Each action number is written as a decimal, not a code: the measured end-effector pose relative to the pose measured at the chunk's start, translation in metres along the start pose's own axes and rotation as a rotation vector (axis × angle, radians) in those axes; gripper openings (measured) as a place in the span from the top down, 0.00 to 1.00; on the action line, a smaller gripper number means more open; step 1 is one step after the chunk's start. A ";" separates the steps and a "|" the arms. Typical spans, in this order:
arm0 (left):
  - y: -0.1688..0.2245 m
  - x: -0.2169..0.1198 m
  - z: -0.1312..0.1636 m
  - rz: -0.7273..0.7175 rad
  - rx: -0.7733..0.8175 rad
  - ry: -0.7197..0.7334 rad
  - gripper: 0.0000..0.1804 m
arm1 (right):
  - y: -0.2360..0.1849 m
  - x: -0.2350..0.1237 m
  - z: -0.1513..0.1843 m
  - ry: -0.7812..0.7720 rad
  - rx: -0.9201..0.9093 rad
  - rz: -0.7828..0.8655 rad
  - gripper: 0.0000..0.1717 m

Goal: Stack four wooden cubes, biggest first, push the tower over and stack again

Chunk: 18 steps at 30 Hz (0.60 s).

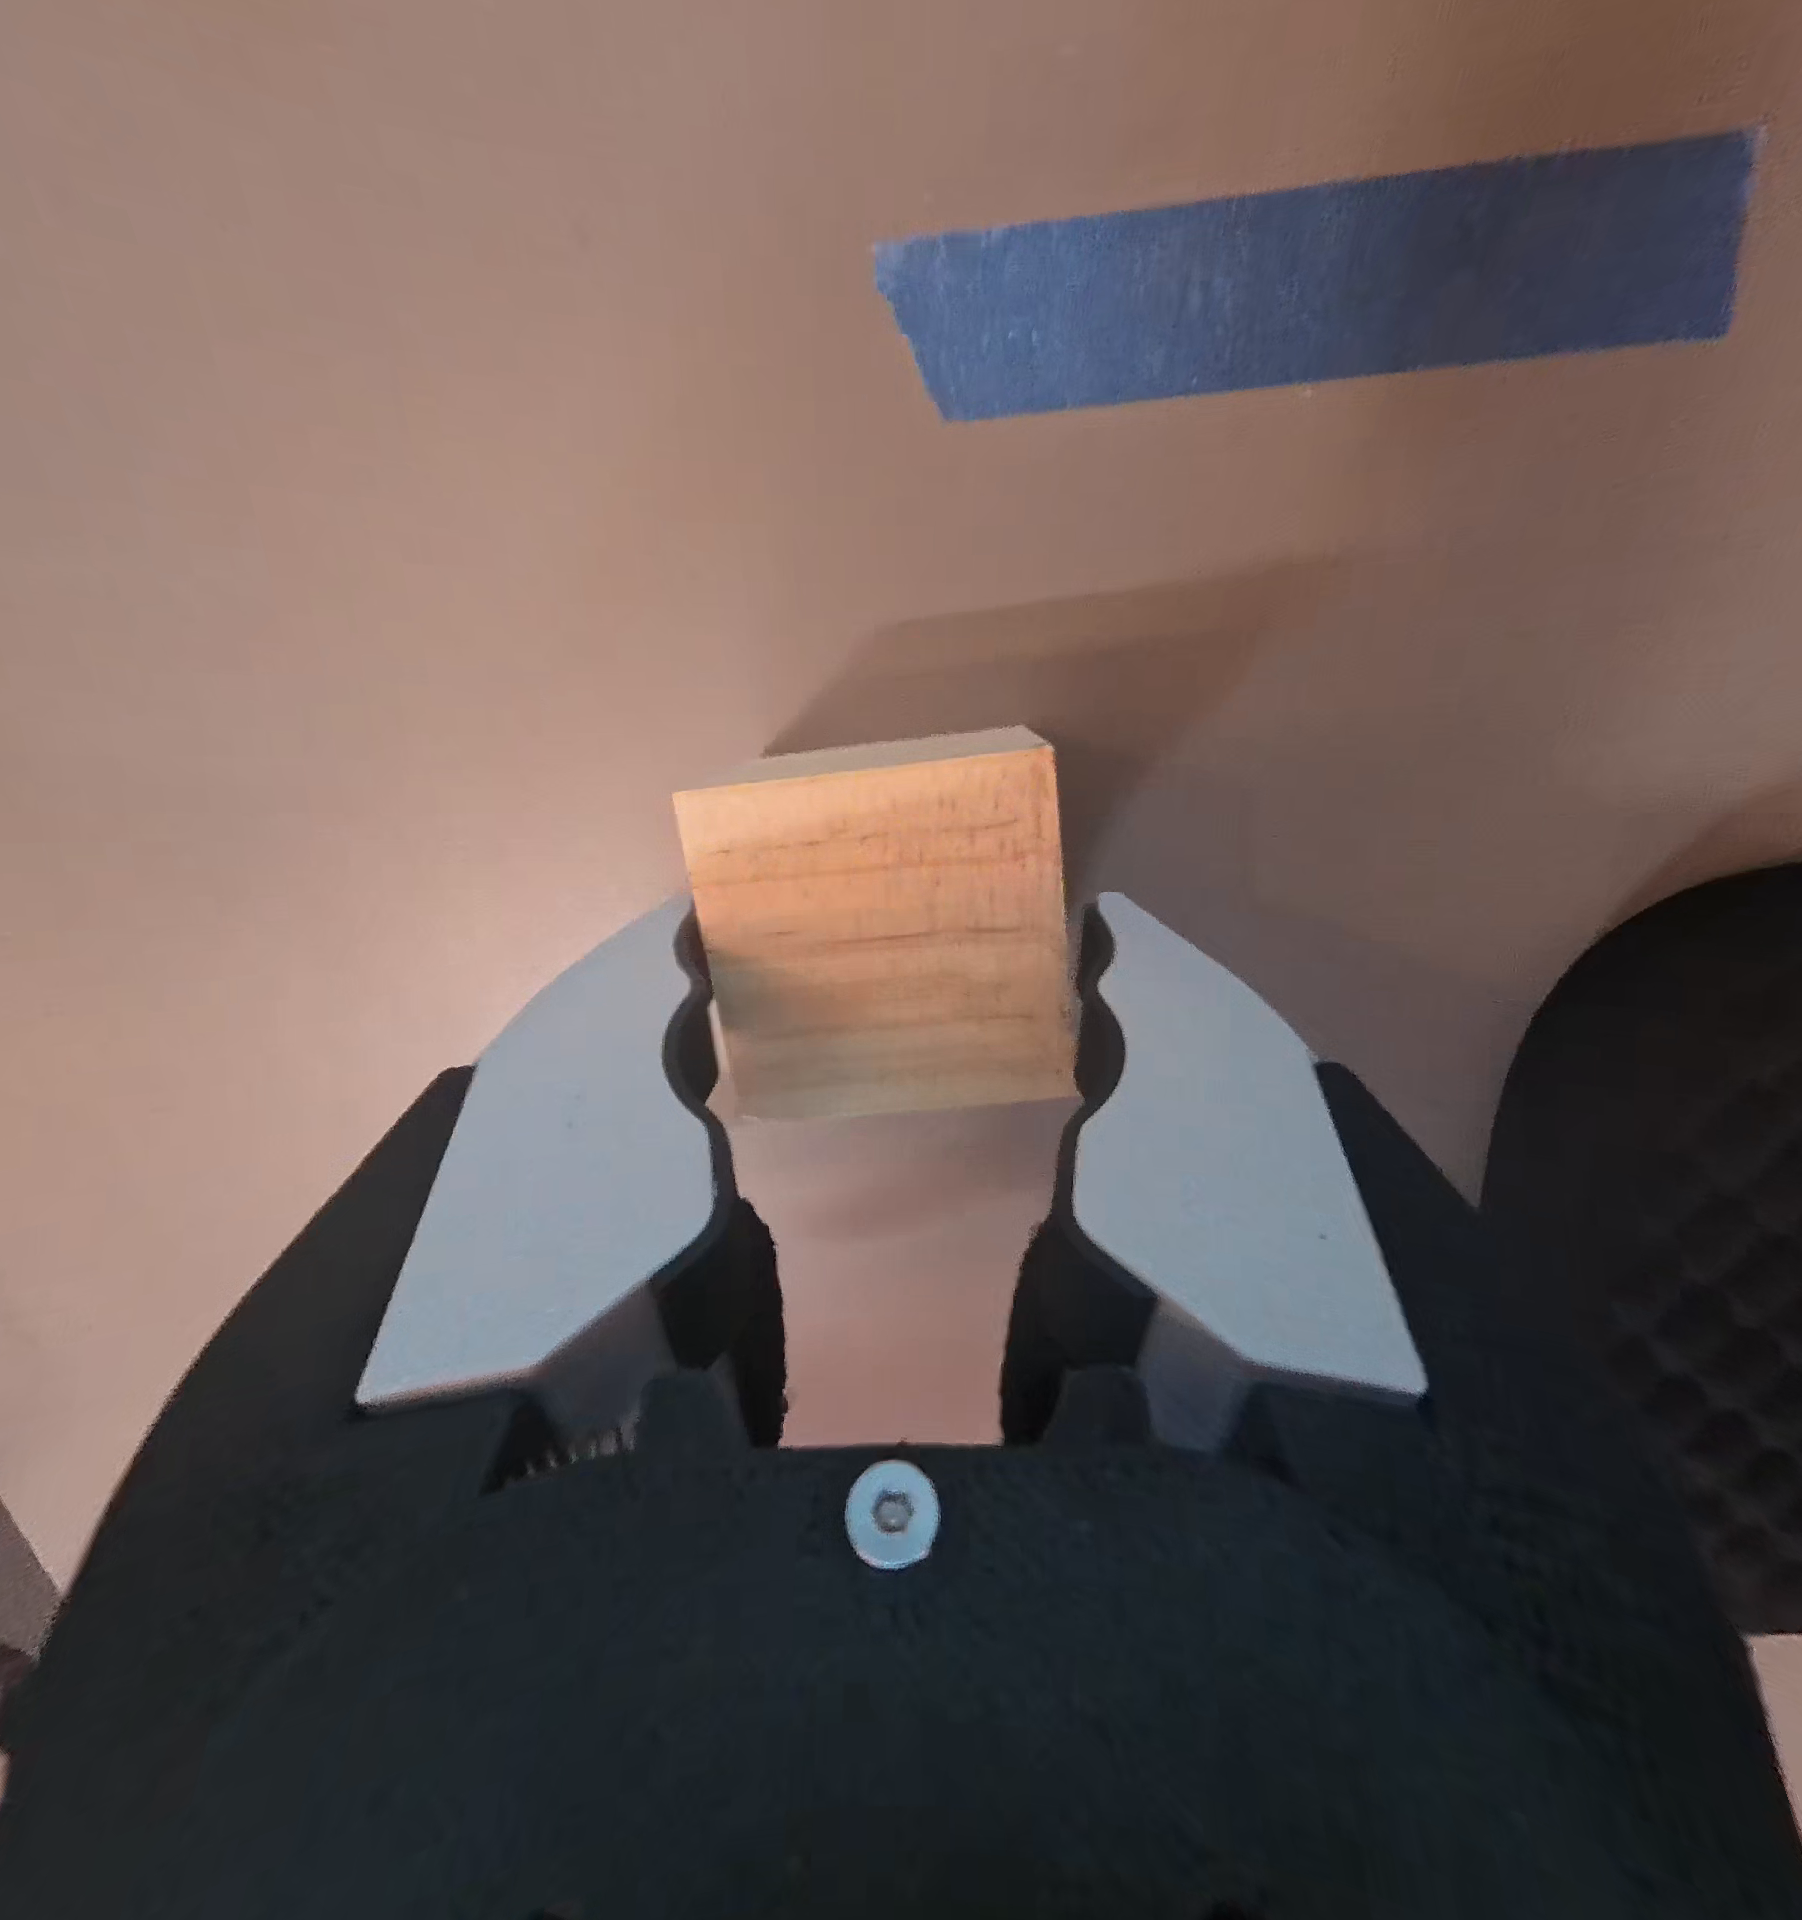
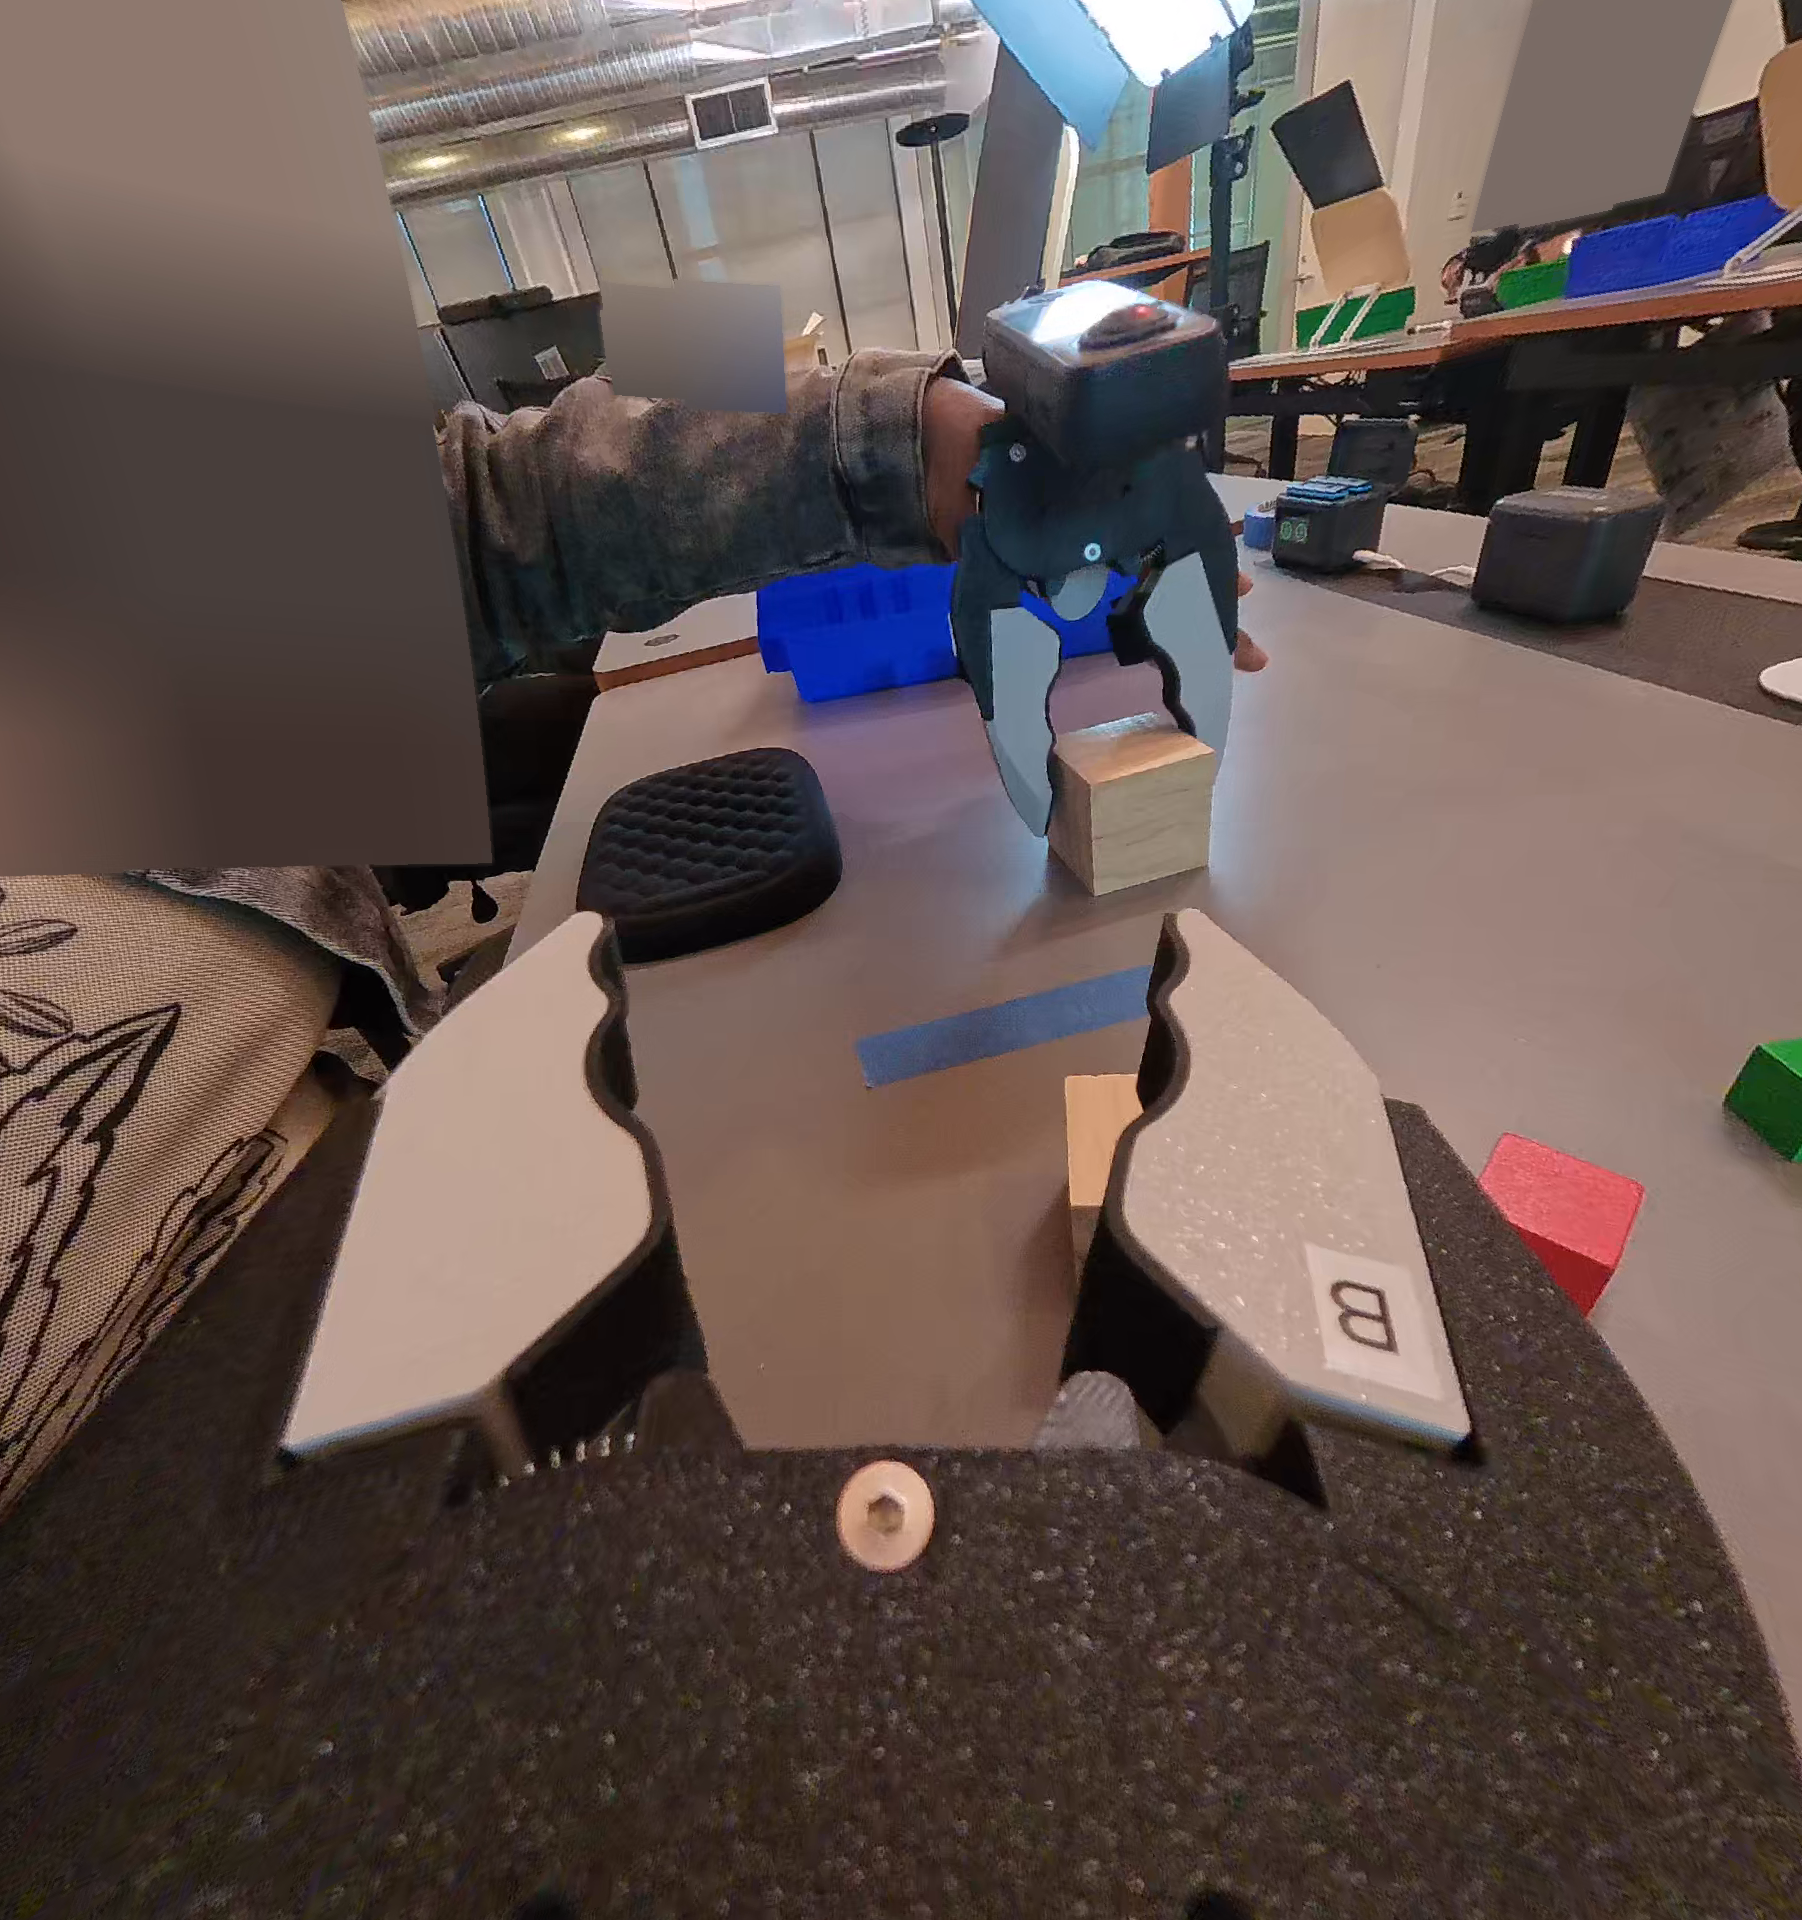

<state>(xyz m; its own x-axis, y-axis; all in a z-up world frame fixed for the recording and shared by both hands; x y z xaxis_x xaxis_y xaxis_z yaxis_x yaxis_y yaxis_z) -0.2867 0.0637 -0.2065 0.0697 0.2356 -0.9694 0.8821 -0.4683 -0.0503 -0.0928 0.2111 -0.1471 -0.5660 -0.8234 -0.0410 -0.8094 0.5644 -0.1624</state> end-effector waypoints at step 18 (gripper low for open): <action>0.094 -0.064 -0.084 -0.658 -0.060 0.961 0.48 | 0.054 0.015 0.055 -0.647 -0.133 0.264 0.74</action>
<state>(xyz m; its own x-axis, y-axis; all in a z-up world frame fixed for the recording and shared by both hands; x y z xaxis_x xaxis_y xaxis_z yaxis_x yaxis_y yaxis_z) -0.1692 0.0764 -0.1285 -0.1079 0.9781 -0.1777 0.8982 0.0193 -0.4392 -0.1365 0.2258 -0.2103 -0.5724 -0.5049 -0.6461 -0.6939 0.7181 0.0536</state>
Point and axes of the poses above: each gripper's, where its closed fingertips meet, x out along the fingers, z out of its underside, y = z × x across the jaws, the point moved 4 cm from there along -x, back along the fingers, and after that the axes turned 1 degree about -x, right-handed, at the moved point
